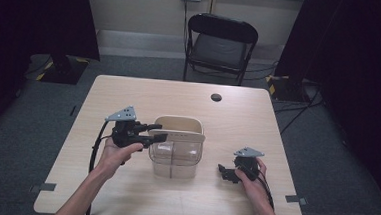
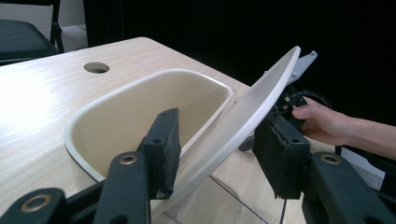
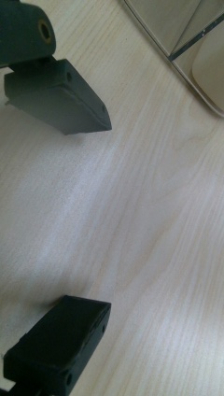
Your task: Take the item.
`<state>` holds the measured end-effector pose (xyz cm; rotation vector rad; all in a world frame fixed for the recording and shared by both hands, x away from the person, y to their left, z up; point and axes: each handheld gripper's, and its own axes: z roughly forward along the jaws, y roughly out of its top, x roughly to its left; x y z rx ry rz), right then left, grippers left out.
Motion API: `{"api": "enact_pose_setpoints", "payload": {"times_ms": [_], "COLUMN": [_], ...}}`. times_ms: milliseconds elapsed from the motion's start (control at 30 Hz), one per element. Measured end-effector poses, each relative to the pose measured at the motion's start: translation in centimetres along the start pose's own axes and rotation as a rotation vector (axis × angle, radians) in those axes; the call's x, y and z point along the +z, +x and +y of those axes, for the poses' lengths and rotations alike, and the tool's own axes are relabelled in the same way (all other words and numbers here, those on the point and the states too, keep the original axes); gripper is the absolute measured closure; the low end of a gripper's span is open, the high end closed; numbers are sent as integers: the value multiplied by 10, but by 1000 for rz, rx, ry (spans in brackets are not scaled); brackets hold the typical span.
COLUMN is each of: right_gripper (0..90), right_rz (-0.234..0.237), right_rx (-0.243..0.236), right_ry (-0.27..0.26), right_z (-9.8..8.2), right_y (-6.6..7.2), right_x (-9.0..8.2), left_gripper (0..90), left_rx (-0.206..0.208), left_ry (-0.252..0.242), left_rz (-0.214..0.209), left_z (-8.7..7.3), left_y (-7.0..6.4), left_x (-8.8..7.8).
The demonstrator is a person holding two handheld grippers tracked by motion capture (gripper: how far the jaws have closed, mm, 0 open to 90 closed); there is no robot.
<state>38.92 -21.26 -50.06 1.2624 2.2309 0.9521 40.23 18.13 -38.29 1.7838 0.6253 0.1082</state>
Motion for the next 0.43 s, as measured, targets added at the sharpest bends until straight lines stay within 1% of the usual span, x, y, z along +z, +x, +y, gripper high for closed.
{"api": "enact_pose_setpoints", "payload": {"times_ms": [433], "right_gripper": [108], "right_rz": [0], "right_rx": [0], "right_ry": [0], "right_z": [0], "right_y": [0], "right_x": [0], "left_gripper": [514], "left_rx": [-1], "left_ry": [1], "left_rz": [-2], "left_z": [0], "left_y": [0], "left_x": [0]}}
